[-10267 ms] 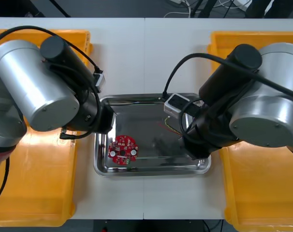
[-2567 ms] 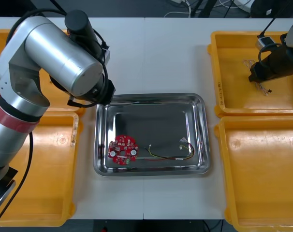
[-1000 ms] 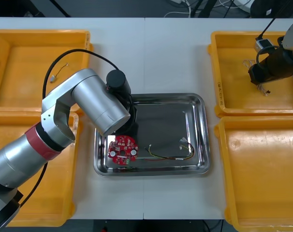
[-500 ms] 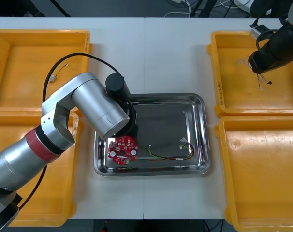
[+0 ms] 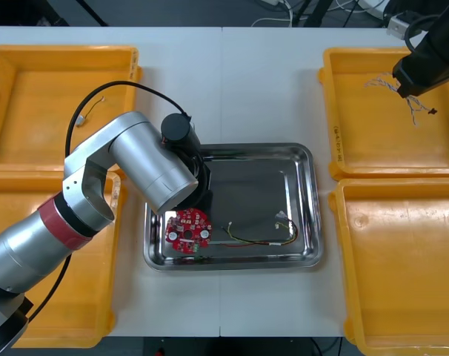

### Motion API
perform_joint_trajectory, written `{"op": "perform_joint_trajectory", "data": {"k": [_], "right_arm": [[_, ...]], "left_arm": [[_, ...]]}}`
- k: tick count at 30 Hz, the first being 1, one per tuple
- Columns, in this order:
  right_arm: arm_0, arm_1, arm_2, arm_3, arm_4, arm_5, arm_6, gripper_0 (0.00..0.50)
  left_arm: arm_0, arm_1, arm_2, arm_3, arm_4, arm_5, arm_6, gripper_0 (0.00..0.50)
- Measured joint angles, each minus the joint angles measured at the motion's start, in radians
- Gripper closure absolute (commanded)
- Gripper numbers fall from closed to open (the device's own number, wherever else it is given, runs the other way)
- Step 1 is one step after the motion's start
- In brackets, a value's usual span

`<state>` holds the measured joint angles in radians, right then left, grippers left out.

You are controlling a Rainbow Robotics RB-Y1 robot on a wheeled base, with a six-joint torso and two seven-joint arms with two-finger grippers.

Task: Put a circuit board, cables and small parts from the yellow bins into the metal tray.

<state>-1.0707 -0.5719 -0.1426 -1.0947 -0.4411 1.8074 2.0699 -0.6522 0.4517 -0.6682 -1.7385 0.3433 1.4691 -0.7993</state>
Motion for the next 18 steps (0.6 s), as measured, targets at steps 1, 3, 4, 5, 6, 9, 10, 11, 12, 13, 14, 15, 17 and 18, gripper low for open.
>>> {"op": "perform_joint_trajectory", "data": {"k": [1, 3, 4, 5, 6, 9, 10, 11, 12, 13, 14, 15, 17, 18], "right_arm": [[0.012, 0.000, -0.001, -0.042, -0.002, 0.025, 0.000, 0.500], [0.033, 0.000, -0.002, -0.106, -0.006, 0.067, -0.001, 0.500], [0.042, 0.000, -0.002, -0.133, -0.009, 0.088, -0.001, 0.500], [0.049, 0.000, -0.002, -0.153, -0.011, 0.102, -0.001, 0.500], [0.057, 0.000, -0.002, -0.175, -0.013, 0.107, -0.001, 0.500], [0.079, 0.005, -0.002, -0.245, -0.019, 0.107, -0.002, 0.500], [0.089, 0.008, -0.002, -0.273, -0.021, 0.107, -0.002, 0.500], [0.098, 0.013, -0.002, -0.298, -0.023, 0.107, -0.002, 0.500], [0.109, 0.019, -0.002, -0.325, -0.027, 0.107, -0.002, 0.500], [0.120, 0.026, -0.002, -0.353, -0.031, 0.108, -0.002, 0.500], [0.130, 0.032, -0.002, -0.375, -0.034, 0.108, -0.002, 0.500], [0.140, 0.040, -0.002, -0.396, -0.038, 0.108, -0.002, 0.500], [0.162, 0.055, -0.001, -0.441, -0.046, 0.108, -0.002, 0.500], [0.173, 0.062, 0.000, -0.459, -0.050, 0.108, -0.002, 0.500]], "left_arm": [[0.000, 0.000, 0.000, 0.000, 0.000, 0.000, 0.000, 0.016], [0.000, 0.001, 0.000, 0.000, 0.000, 0.000, 0.000, 0.000], [0.000, 0.001, 0.000, 0.000, 0.000, 0.000, 0.000, 0.000], [0.000, 0.001, 0.000, 0.000, 0.000, 0.000, 0.000, 0.000], [0.000, 0.001, 0.000, 0.000, 0.000, 0.000, 0.000, 0.000], [0.000, 0.004, 0.000, 0.000, 0.000, 0.000, 0.000, 0.000], [0.000, 0.005, 0.000, 0.000, 0.000, 0.000, 0.000, 0.000], [0.000, 0.006, 0.000, 0.000, 0.000, 0.000, 0.000, 0.000], [0.000, 0.007, 0.000, 0.000, 0.000, -0.001, 0.000, 0.000], [0.000, 0.008, 0.000, 0.000, 0.000, -0.001, 0.000, 0.000], [0.000, 0.009, 0.000, 0.000, 0.000, -0.001, 0.000, 0.000], [0.000, 0.010, 0.000, 0.000, 0.000, -0.002, 0.000, 0.000], [0.000, 0.012, 0.000, 0.000, 0.000, -0.005, 0.000, 0.000], [0.000, 0.013, 0.000, 0.000, 0.000, -0.006, 0.000, 0.000]]}}
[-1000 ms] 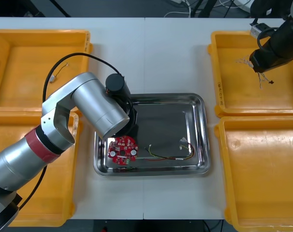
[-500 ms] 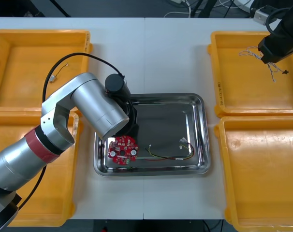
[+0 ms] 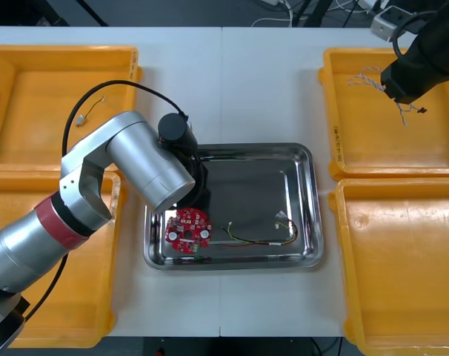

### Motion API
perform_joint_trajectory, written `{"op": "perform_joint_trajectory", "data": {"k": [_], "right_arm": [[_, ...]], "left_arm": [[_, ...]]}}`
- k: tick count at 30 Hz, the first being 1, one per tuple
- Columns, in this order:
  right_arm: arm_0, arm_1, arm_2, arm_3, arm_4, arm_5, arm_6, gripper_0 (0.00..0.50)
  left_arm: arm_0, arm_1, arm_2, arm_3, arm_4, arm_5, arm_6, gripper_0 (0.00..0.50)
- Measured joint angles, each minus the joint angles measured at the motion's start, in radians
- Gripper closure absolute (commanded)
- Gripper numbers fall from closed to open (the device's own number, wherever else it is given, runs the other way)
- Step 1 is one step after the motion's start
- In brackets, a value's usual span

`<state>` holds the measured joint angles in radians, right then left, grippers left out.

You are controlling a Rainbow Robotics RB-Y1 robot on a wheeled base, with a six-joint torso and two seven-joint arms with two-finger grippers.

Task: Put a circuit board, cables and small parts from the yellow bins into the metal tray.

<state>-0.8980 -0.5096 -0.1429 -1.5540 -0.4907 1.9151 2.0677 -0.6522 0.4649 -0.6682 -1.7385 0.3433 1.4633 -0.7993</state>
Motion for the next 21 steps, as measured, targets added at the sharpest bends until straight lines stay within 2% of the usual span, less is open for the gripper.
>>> {"op": "perform_joint_trajectory", "data": {"k": [5, 9, 16, 21], "right_arm": [[0.053, 0.023, 0.033, -0.095, -0.021, 0.000, -0.001, 0.500], [0.078, 0.025, 0.087, -0.139, -0.073, 0.000, -0.004, 0.500], [0.096, 0.025, 0.158, -0.161, -0.188, 0.000, -0.004, 0.500], [0.122, 0.025, 0.223, -0.204, -0.211, 0.000, -0.004, 0.500]], "left_arm": [[0.000, 0.001, 0.003, 0.000, 0.006, 0.000, 0.000, 0.000], [-0.003, 0.002, 0.026, -0.002, 0.038, 0.015, 0.000, 0.000], [-0.027, 0.003, 0.105, -0.046, 0.113, 0.137, 0.000, 0.000], [-0.056, 0.012, 0.159, -0.080, 0.160, 0.209, 0.000, 0.000]]}}
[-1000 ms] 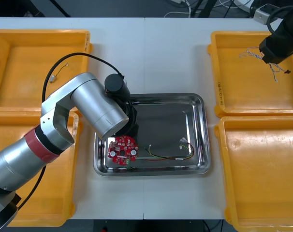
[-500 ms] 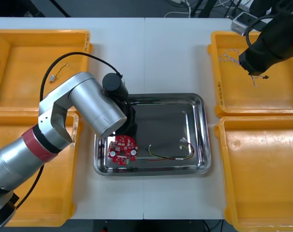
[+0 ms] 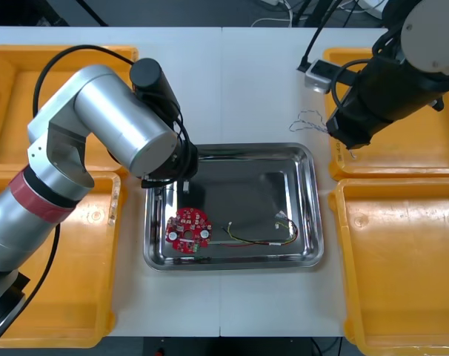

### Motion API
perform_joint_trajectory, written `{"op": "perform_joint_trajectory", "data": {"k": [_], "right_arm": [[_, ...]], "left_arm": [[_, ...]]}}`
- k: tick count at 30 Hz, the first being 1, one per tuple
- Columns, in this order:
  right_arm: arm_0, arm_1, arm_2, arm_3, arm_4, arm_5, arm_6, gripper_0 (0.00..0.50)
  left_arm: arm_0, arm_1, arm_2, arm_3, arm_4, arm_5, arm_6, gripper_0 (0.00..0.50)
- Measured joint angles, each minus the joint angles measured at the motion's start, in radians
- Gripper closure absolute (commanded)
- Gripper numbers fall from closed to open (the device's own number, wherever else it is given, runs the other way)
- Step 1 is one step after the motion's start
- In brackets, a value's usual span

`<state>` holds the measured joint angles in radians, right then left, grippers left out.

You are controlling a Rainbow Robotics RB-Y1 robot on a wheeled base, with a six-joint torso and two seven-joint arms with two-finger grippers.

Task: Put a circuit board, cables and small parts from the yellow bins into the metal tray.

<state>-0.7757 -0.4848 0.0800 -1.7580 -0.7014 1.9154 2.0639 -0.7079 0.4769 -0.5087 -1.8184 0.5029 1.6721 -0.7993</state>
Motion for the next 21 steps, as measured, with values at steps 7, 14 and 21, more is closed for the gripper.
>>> {"op": "perform_joint_trajectory", "data": {"k": [7, 14, 21], "right_arm": [[0.034, 0.000, 0.105, -0.048, -0.001, -0.067, 0.000, 0.500], [0.036, 0.000, 0.201, -0.048, 0.000, -0.189, 0.000, 0.500], [0.036, 0.000, 0.296, -0.048, 0.039, -0.238, 0.002, 0.500]], "left_arm": [[-0.035, 0.031, 0.075, -0.025, 0.039, 0.079, -0.001, 0.000], [-0.052, 0.086, 0.203, -0.028, 0.109, 0.157, -0.064, 0.000], [-0.053, 0.152, 0.305, -0.025, 0.147, 0.206, -0.330, 0.000]]}}
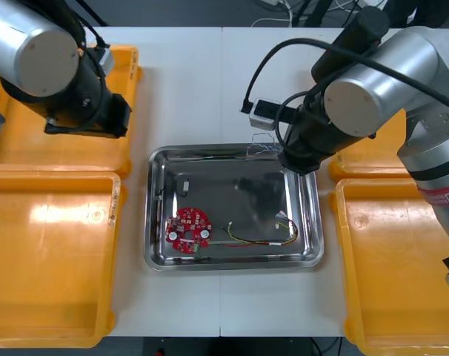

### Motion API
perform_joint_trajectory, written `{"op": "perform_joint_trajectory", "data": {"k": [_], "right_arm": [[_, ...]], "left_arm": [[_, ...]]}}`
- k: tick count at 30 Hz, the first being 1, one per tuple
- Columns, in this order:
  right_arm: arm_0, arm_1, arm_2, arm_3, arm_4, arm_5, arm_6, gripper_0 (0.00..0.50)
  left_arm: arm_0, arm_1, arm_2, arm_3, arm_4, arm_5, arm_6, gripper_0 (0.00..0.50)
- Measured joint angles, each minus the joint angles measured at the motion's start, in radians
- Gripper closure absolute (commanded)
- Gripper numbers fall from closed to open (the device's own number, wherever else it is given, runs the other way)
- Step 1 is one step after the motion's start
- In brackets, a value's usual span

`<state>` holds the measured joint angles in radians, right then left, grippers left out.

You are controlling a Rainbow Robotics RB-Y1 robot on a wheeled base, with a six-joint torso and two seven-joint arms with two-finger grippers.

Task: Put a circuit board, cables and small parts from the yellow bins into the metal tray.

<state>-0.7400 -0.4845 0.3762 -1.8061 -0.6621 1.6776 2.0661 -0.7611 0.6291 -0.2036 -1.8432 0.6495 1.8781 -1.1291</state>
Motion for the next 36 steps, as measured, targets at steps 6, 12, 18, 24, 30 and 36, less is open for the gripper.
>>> {"op": "perform_joint_trajectory", "data": {"k": [6, 12, 18, 24, 30, 36], "right_arm": [[0.000, 0.000, 0.076, 0.000, 0.049, -0.026, 0.017, 0.500], [0.000, 0.003, 0.133, 0.008, 0.066, -0.075, 0.063, 0.500], [0.001, 0.029, 0.154, 0.069, 0.114, -0.132, 0.075, 0.500], [0.001, 0.034, 0.182, 0.124, 0.125, -0.197, 0.103, 0.500], [0.004, 0.034, 0.209, 0.135, 0.145, -0.211, 0.116, 0.500], [0.021, 0.034, 0.229, 0.140, 0.146, -0.234, 0.117, 0.500]], "left_arm": [[-0.002, 0.036, 0.054, 0.065, 0.010, 0.005, -0.054, 0.000], [-0.033, 0.039, 0.099, 0.197, 0.017, -0.005, -0.185, 0.000], [-0.084, 0.040, 0.101, 0.331, 0.026, -0.062, -0.516, 0.000], [-0.104, 0.040, 0.101, 0.435, 0.029, -0.148, -0.587, 0.000], [-0.104, 0.040, 0.101, 0.507, 0.026, -0.232, -0.610, 0.000], [-0.105, 0.040, 0.101, 0.583, 0.018, -0.321, -0.757, 0.000]]}}
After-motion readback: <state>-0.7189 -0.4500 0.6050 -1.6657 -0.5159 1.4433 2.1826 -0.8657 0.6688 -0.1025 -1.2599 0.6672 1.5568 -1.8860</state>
